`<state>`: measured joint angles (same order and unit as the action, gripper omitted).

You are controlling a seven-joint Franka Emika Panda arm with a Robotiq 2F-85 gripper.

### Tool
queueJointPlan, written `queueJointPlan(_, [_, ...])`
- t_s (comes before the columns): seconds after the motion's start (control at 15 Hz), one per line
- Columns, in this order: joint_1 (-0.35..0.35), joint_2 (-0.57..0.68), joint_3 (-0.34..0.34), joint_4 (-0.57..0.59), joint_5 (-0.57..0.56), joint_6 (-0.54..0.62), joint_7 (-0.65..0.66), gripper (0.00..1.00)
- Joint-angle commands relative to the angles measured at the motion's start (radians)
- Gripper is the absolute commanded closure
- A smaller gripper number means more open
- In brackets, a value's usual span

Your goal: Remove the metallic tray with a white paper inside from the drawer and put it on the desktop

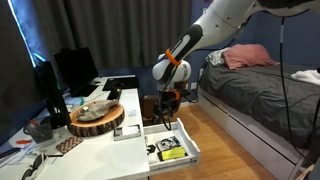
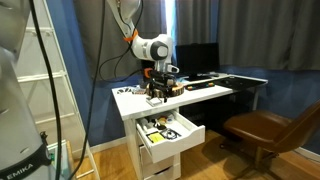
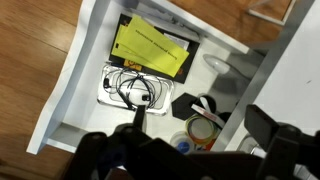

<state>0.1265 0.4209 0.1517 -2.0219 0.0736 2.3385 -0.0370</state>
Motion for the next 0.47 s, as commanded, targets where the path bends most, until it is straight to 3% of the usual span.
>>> queueJointPlan(0.0, [-0.082, -0.092, 0.049, -0.128, 0.089, 0.002, -0.227, 0.00])
queueJointPlan(0.07, [-0.037, -0.035, 0.016, -0.054, 0.039, -0.003, -0.122, 0.00])
queueJointPlan(0.4, [-0.064, -0.063, 0.029, -0.097, 0.061, -0.003, -0.203, 0.00])
